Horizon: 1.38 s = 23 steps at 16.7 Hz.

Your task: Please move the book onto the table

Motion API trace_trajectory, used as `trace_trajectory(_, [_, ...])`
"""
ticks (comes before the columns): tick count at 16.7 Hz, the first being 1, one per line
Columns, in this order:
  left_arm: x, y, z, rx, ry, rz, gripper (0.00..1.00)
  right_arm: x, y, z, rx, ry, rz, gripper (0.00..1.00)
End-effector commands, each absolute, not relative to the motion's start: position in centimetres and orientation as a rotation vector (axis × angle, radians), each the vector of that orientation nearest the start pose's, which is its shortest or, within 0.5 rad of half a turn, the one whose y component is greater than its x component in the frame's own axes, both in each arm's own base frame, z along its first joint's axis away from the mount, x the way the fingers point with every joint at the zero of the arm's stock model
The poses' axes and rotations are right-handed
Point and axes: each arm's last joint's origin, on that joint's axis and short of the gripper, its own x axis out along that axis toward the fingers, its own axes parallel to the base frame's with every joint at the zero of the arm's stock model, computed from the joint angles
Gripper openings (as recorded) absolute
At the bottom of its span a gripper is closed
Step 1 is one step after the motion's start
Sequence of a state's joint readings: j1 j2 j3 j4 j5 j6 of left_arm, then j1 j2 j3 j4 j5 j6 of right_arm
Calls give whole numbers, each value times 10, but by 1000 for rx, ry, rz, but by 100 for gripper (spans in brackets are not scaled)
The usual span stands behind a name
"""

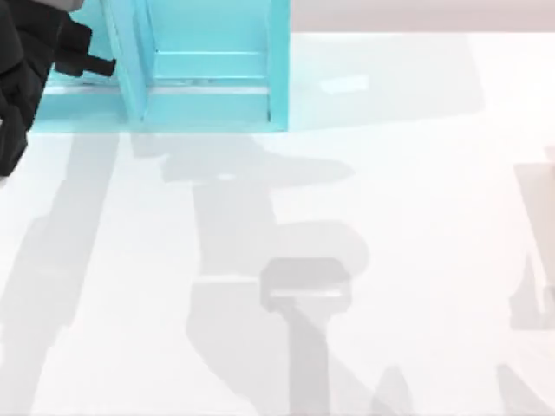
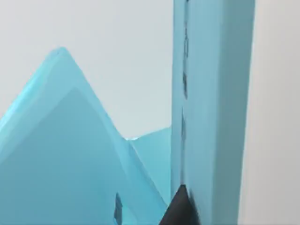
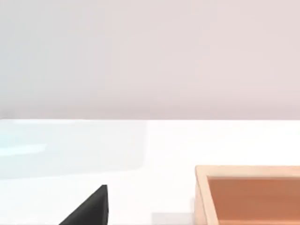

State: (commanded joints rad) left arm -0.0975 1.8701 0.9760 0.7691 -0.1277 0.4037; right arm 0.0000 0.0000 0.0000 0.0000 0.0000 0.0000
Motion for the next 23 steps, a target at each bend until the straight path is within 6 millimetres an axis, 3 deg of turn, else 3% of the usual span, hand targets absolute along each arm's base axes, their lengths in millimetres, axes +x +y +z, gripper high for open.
trace_trajectory(5, [320, -29, 257, 400, 114, 30, 0, 106, -1, 160, 0, 0, 0, 100])
trace_trajectory(8, [279, -26, 272, 399, 120, 29, 0, 106, -1, 160, 0, 0, 0, 100])
trace_trajectory(10, [262, -26, 274, 400, 131, 26, 0, 106, -1, 160, 0, 0, 0, 100])
trace_trajectory(12, [255, -25, 274, 401, 138, 25, 0, 106, -1, 160, 0, 0, 0, 100])
trace_trajectory(18, [256, -25, 273, 394, 146, 25, 0, 106, -1, 160, 0, 0, 0, 100])
trace_trajectory(23, [264, -47, 270, 233, 191, 3, 0, 106, -1, 160, 0, 0, 0, 100])
